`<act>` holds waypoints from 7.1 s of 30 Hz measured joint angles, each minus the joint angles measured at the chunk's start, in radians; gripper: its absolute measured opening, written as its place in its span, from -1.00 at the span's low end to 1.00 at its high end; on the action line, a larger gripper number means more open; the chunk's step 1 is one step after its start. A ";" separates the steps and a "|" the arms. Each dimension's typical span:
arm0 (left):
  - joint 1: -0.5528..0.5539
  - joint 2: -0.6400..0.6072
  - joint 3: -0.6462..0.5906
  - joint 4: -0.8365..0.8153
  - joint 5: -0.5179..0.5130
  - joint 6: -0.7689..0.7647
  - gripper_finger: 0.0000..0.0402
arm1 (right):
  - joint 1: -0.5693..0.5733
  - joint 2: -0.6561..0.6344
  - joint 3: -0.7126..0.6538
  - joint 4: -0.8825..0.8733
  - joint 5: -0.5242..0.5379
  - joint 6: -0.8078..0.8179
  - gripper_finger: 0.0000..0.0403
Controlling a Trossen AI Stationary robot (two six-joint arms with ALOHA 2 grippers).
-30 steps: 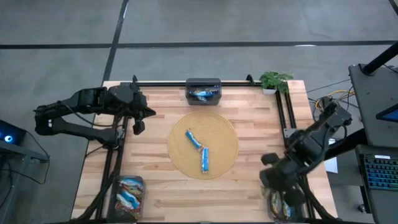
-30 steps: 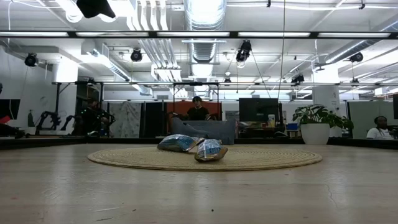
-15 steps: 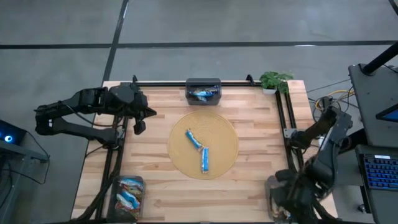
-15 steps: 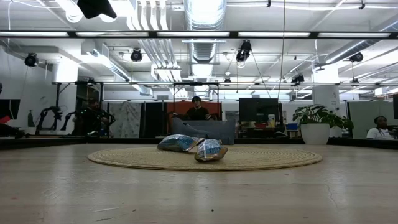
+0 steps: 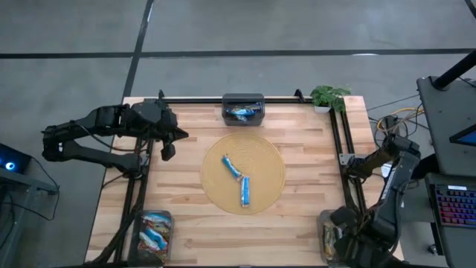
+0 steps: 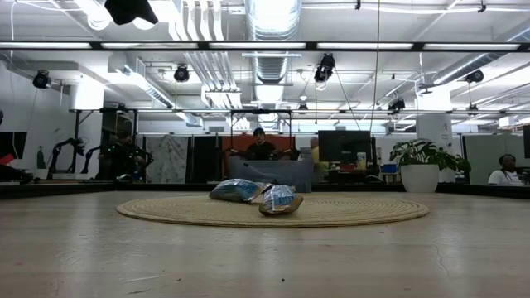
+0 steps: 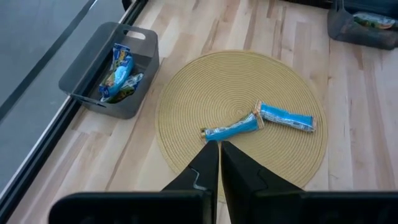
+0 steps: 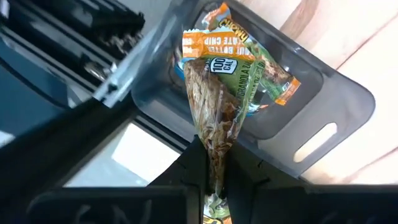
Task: Pick and place Granola Bars by type
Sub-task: Put the yellow granola bar into the right black bin
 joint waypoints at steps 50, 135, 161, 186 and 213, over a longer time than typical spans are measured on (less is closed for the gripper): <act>0.000 0.064 0.000 0.000 0.002 -0.002 -1.00 | -0.050 -0.006 -0.106 0.055 0.161 1.674 -0.86; 0.000 0.069 0.014 0.060 0.018 0.043 -1.00 | -0.703 -0.062 0.393 0.153 0.534 -0.299 -0.16; 0.001 0.183 0.151 0.083 0.045 0.150 -0.74 | -0.871 -0.063 0.370 0.158 0.435 -0.297 -0.96; 0.004 0.674 0.285 -0.096 0.026 0.680 -0.14 | -0.870 -0.063 0.369 0.155 0.435 -0.242 -0.96; -0.003 0.992 0.279 0.029 0.127 0.956 -0.14 | -0.870 -0.063 0.355 0.156 0.436 -0.253 -0.96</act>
